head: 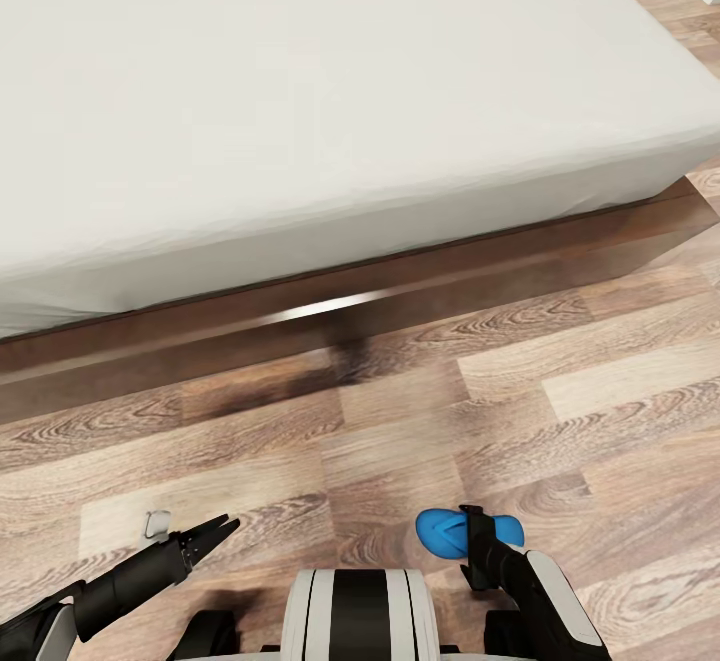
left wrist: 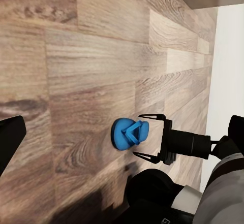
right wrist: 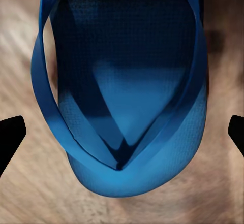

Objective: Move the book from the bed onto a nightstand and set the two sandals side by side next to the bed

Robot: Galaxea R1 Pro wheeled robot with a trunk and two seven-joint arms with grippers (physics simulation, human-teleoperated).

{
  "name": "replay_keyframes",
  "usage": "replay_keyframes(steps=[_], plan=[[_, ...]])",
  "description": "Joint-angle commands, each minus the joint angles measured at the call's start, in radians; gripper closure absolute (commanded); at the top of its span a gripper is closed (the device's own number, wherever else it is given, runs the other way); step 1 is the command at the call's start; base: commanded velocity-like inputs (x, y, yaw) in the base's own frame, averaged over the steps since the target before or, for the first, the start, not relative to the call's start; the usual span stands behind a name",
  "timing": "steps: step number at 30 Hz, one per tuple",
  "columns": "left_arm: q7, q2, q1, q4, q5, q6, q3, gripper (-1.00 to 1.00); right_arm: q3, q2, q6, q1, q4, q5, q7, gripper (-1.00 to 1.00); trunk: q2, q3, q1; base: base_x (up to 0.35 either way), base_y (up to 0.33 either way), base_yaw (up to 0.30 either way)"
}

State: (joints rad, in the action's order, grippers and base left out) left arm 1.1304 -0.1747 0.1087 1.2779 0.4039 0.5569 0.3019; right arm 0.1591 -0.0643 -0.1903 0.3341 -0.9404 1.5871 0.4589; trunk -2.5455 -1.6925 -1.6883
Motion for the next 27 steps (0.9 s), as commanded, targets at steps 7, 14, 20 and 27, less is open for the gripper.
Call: replay_keyframes(steps=[7, 14, 20, 27], plan=[[0.002, 0.000, 0.000, 0.000, 0.004, 0.009, 0.000, -1.00, 0.004, 0.000, -0.006, 0.000, -0.001, 0.003, 0.006, -1.00, -0.001, -0.016, -0.002, 0.000, 0.000, 0.000], [0.002, 0.000, 0.000, 0.000, 0.004, 0.009, 0.000, -1.00, 0.005, -0.001, -0.006, 0.000, -0.001, 0.003, 0.006, -1.00, -0.001, -0.016, -0.002, 0.000, 0.000, 0.000], [0.002, 0.000, 0.000, 0.000, 0.004, 0.009, 0.000, -1.00, 0.005, -0.001, -0.006, 0.000, -0.001, 0.003, 0.006, 1.00, -0.001, -0.016, -0.002, 0.000, 0.000, 0.000], [0.002, 0.000, 0.000, 0.000, 0.004, 0.009, 0.000, -1.00, 0.005, -0.001, -0.006, 0.000, -0.001, 0.004, 0.007, 1.00, -0.001, -0.016, -0.002, 0.000, 0.000, 0.000]])
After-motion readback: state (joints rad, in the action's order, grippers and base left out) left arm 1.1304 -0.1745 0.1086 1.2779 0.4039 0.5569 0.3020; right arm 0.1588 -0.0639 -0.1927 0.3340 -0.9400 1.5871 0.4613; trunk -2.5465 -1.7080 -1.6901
